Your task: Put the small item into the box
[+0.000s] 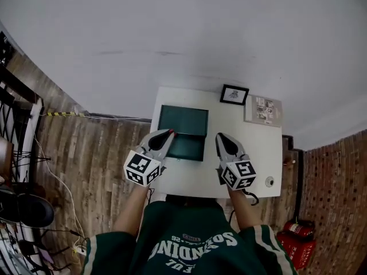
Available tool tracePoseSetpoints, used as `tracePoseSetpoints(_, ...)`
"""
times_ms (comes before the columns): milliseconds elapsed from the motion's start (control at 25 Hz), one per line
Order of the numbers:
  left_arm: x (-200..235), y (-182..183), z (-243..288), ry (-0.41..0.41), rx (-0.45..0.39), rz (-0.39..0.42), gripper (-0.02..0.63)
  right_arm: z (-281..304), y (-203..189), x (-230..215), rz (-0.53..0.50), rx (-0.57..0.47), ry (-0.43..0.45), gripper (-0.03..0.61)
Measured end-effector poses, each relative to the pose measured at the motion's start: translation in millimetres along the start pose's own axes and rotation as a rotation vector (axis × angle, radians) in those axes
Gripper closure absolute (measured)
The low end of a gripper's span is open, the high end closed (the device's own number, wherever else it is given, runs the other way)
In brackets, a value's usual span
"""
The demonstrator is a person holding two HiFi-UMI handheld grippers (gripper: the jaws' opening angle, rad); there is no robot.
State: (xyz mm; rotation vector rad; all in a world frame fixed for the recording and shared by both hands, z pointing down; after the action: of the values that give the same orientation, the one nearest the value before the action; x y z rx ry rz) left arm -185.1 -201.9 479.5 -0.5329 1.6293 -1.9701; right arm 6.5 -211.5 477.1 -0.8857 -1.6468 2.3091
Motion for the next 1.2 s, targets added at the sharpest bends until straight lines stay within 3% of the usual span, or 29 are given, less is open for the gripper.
tracePoseSetpoints(160,11,-7,7,-0.027,0.002,-0.010,0.549,7,-2,5,0.003,-0.003,-0.023,0.577)
tracePoseSetpoints(680,9,-10,17,0.004,0.013,-0.033,0.549,16,-4,-3,-0.011,0.039,0.025,0.577)
tracePoseSetpoints(1200,-8,-72,19,-0.025,0.142,-0.086,0.549,14,-58,-12,0.044,0.151,0.018,0.577)
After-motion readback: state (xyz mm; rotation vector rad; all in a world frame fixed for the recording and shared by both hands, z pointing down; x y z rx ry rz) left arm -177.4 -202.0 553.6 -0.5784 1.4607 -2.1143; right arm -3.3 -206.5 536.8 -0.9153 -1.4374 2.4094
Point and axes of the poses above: the fingertips, and each gripper's own axes: z forward along the fingers, x to its left, y out of its top, the point moved 2 cm from there along -z, backward along the fingers, and after that the axes turned 10 degrees about z, right-handed, at the moved point
